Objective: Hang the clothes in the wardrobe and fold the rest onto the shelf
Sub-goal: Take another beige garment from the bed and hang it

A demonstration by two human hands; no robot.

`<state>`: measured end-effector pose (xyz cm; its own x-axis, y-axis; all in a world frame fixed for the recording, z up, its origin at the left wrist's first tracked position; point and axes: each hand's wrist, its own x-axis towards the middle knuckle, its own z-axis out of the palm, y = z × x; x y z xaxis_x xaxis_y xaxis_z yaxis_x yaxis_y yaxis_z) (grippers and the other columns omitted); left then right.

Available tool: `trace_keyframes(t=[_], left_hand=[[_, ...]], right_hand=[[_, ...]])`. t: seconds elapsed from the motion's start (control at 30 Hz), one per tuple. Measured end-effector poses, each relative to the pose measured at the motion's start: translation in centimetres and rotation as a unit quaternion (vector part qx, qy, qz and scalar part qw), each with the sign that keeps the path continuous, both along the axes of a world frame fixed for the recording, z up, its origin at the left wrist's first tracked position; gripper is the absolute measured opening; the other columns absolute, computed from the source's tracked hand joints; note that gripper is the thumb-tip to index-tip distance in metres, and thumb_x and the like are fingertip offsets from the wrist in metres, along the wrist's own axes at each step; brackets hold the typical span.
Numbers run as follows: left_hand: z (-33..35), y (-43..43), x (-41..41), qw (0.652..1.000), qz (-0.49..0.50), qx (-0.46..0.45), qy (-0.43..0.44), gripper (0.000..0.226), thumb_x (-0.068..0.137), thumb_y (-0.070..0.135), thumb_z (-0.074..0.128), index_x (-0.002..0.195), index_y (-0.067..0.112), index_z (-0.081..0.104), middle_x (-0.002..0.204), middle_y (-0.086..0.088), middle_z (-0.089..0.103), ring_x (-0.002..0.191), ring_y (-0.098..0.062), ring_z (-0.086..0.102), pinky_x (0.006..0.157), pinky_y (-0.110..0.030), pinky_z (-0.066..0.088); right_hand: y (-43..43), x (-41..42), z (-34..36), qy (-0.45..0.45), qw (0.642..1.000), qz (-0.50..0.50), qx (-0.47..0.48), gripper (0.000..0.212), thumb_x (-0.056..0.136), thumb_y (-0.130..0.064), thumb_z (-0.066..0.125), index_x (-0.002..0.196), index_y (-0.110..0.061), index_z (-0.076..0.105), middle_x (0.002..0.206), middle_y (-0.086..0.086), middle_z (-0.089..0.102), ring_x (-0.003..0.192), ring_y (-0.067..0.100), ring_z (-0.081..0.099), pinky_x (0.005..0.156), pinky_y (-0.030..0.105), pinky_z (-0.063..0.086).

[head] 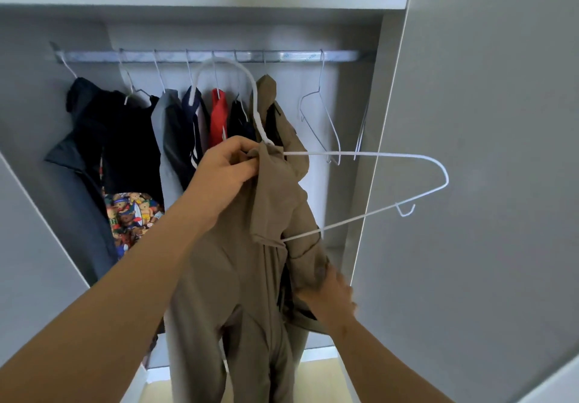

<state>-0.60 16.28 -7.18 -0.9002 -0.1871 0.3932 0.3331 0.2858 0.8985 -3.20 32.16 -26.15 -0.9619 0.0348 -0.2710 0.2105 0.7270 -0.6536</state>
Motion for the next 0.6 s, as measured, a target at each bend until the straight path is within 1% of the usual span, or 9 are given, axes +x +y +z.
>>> trace_keyframes(t=[0.07, 0.13, 0.2, 0.27, 0.37, 0.43, 0.47, 0.53, 0.6], left_hand=[[0.7, -0.5, 0.3, 1.000, 0.002, 0.010, 0.016, 0.024, 0.088, 0.003, 0.055, 0.080, 0.023, 0.064, 0.075, 0.000, 0.063, 0.069, -0.009, 0.059, 0.065, -0.017, 0.051], [1.4, -0.9, 0.6, 0.999, 0.008, 0.012, 0.038, 0.023, 0.088, 0.001, 0.054, 0.080, 0.021, 0.064, 0.070, 0.003, 0.065, 0.065, -0.006, 0.060, 0.063, -0.016, 0.051], [2.0, -1.4, 0.8, 0.998, 0.010, 0.008, 0.056, 0.025, 0.088, -0.001, 0.053, 0.079, 0.020, 0.063, 0.064, 0.010, 0.065, 0.062, -0.002, 0.061, 0.060, -0.014, 0.049], [2.4, -2.2, 1.0, 0.998, 0.011, 0.003, 0.069, 0.025, 0.089, -0.003, 0.051, 0.078, 0.018, 0.062, 0.062, 0.013, 0.066, 0.061, 0.001, 0.062, 0.059, -0.012, 0.049], [2.5, -4.1, 1.3, 0.996, 0.034, -0.003, 0.086, 0.027, 0.087, -0.005, 0.051, 0.074, 0.016, 0.062, 0.060, 0.012, 0.065, 0.059, -0.003, 0.060, 0.059, -0.015, 0.048], [2.4, -5.3, 1.5, 0.992, 0.062, -0.025, 0.107, 0.030, 0.086, -0.008, 0.050, 0.069, 0.015, 0.060, 0.054, 0.011, 0.060, 0.054, -0.003, 0.053, 0.056, -0.015, 0.043], [2.3, -5.9, 1.6, 0.989, 0.076, -0.037, 0.118, 0.031, 0.085, -0.010, 0.049, 0.068, 0.014, 0.059, 0.053, 0.010, 0.057, 0.053, -0.002, 0.050, 0.054, -0.014, 0.041], [2.0, -6.9, 1.6, 0.985, 0.096, -0.060, 0.134, 0.031, 0.086, -0.010, 0.047, 0.069, 0.013, 0.059, 0.060, 0.002, 0.056, 0.057, -0.004, 0.048, 0.056, -0.015, 0.040], [1.6, -7.9, 1.5, 0.981, 0.110, -0.080, 0.139, 0.025, 0.087, -0.009, 0.048, 0.074, 0.007, 0.062, 0.065, -0.005, 0.056, 0.061, -0.006, 0.048, 0.058, -0.018, 0.041]], right_hand=[[-0.1, -0.1, -0.3, -0.022, 0.999, 0.024, 0.027, 0.079, 0.079, -0.047, 0.059, 0.144, -0.025, 0.021, 0.145, 0.001, 0.032, 0.131, 0.031, 0.032, 0.106, 0.050, 0.027], [-0.4, -0.2, -0.4, -0.039, 0.997, 0.039, 0.047, 0.063, 0.083, -0.048, 0.054, 0.139, -0.027, 0.033, 0.142, 0.001, 0.036, 0.130, 0.030, 0.033, 0.104, 0.048, 0.029], [-0.8, -0.6, -0.6, -0.053, 0.996, 0.043, 0.051, 0.042, 0.090, -0.042, 0.050, 0.128, -0.023, 0.047, 0.134, 0.004, 0.046, 0.125, 0.029, 0.039, 0.104, 0.044, 0.031], [-1.0, -1.2, -0.9, -0.048, 0.998, 0.034, 0.032, 0.033, 0.095, -0.029, 0.046, 0.124, -0.015, 0.053, 0.125, 0.008, 0.055, 0.118, 0.030, 0.048, 0.103, 0.042, 0.038], [-0.5, -2.2, -0.4, -0.035, 0.990, -0.005, -0.138, 0.028, 0.095, -0.014, 0.046, 0.121, -0.005, 0.055, 0.115, 0.016, 0.061, 0.106, 0.032, 0.058, 0.080, 0.031, 0.052], [-0.1, -2.8, 0.6, -0.046, 0.957, -0.053, -0.281, 0.025, 0.097, -0.012, 0.043, 0.116, -0.003, 0.057, 0.104, 0.014, 0.064, 0.095, 0.029, 0.062, 0.060, 0.020, 0.052], [-0.2, -3.2, 1.2, -0.055, 0.938, -0.070, -0.335, 0.024, 0.098, -0.013, 0.041, 0.111, -0.004, 0.058, 0.100, 0.014, 0.064, 0.091, 0.029, 0.063, 0.060, 0.024, 0.055], [-0.4, -4.0, 2.3, -0.074, 0.902, -0.095, -0.414, 0.029, 0.098, -0.017, 0.038, 0.114, -0.003, 0.058, 0.106, 0.019, 0.064, 0.095, 0.034, 0.061, 0.076, 0.038, 0.056], [-0.4, -4.3, 3.7, -0.091, 0.868, -0.104, -0.478, 0.031, 0.096, -0.019, 0.041, 0.114, -0.001, 0.059, 0.112, 0.021, 0.063, 0.099, 0.036, 0.060, 0.080, 0.042, 0.054]])
